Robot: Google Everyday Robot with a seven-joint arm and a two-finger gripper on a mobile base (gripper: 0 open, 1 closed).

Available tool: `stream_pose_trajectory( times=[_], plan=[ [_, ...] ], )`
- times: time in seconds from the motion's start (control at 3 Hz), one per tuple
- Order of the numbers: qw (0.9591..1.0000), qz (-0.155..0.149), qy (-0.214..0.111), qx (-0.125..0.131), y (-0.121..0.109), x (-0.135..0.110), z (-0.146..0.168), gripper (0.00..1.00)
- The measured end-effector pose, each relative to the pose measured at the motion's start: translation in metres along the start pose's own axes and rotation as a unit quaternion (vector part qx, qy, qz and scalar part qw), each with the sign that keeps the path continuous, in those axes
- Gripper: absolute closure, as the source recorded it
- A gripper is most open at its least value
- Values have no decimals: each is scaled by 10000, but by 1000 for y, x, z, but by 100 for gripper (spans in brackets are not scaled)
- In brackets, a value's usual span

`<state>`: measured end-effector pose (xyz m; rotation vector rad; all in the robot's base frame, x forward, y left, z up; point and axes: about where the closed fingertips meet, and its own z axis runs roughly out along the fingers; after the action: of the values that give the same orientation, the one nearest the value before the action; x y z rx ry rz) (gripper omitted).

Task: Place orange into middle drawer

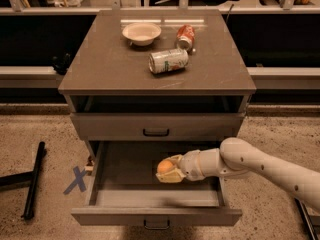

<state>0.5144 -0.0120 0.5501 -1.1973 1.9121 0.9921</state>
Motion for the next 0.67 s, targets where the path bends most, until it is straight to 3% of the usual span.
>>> stream_pose_trajectory(
  times=[0.67],
  plan=[
    [9973,340,-95,639,-40,56,-4,100]
  ],
)
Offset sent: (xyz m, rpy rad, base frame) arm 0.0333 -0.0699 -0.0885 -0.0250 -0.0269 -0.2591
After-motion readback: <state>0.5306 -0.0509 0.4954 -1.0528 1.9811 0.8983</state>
